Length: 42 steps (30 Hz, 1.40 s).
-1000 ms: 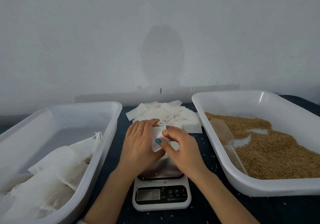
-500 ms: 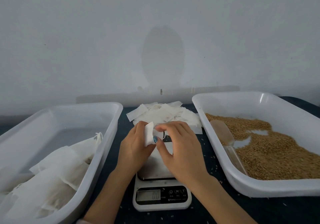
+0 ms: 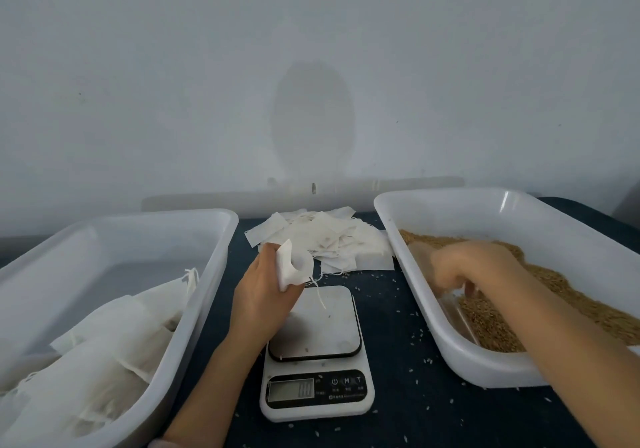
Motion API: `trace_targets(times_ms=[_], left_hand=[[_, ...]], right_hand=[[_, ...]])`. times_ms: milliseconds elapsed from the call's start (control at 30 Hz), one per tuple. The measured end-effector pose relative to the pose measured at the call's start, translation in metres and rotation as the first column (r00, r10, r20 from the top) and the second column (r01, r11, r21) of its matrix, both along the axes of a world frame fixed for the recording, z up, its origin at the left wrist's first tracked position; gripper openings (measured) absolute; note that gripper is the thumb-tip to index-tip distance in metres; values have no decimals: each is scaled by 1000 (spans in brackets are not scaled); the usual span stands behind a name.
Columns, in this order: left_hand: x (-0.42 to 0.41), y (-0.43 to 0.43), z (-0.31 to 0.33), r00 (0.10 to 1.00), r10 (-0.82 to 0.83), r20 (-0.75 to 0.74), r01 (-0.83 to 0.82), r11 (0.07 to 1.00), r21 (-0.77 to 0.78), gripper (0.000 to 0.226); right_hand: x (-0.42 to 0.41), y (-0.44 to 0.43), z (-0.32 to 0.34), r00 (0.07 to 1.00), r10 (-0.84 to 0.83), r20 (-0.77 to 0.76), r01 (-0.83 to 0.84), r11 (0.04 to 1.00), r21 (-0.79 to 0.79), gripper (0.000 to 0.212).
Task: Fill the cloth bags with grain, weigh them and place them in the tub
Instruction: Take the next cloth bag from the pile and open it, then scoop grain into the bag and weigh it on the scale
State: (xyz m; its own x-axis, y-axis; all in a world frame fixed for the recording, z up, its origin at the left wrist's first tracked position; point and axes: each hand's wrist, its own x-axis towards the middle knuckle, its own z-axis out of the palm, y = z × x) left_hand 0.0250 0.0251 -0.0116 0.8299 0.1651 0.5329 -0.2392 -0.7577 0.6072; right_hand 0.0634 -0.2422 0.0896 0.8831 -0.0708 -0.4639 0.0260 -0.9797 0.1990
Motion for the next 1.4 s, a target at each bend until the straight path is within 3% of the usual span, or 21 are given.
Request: trace_targets(times_ms=[133,300,467,533,567,633,667,767,833,900,1000,1067,1167,1200,1300,1400], left_hand=[[0,0,-1,1000,-7,-14,7,1000,6,32],[-1,-1,0,1000,-6,-31,7,1000,14,32],[-1,-1,-1,999,-21,-50,21,1000,14,32],[-1,-1,-1,998,-22,-53,23,1000,16,32],[-1,-1,-1,998,-23,-54,24,1000,17,32],[-1,-1,-1,998,-25,-57,26,999,20,32],[-1,0,-1,998,-25,-58,27,999,23,32],[-1,0,-1,998,-24,-52,25,999,31,34],[-1,-1,-1,998,-21,-51,23,999,34,35],[-1,-1,-1,998,-20,-56,22,999,33,34],[-2,-2,-1,998,-37,-60,39,999,38,35],[-2,-2,-1,997,-38,-65,40,998,39,36],[-3,-2,1,997,-33,-70,36,998,42,36],[-3,-2,1,997,-35,-65,37,999,40,36],[-4,-4,4,997,-41,-71,42,999,20,35],[-6,-5,6,994,-56,-93,56,998,-10,33]], right_hand=[[2,-1,-8,996,-42,-79,42,999,-2,54],[4,-2,-17,985,-119,-121,130,987,91,38],[29,-9,-19,949,-273,160,196,905,378,104],[40,-12,-21,916,-329,230,208,878,431,92],[43,-14,-19,908,-306,285,166,890,425,53],[52,-20,-22,902,-230,364,89,926,366,11],[53,-23,-24,898,-199,392,64,941,332,5],[62,-29,-42,916,-175,362,118,977,176,30],[69,-32,-60,910,-237,340,197,969,148,59],[69,-33,-70,909,-284,305,257,958,127,71],[64,-26,-72,925,-230,303,158,957,242,50],[64,-19,-73,944,-215,249,125,934,334,49],[64,-7,-66,965,-229,125,119,813,570,63],[65,-8,-64,964,-232,133,98,768,632,59],[64,-16,-53,928,-336,161,138,711,689,22],[64,-27,-49,910,-400,110,191,639,745,27]])
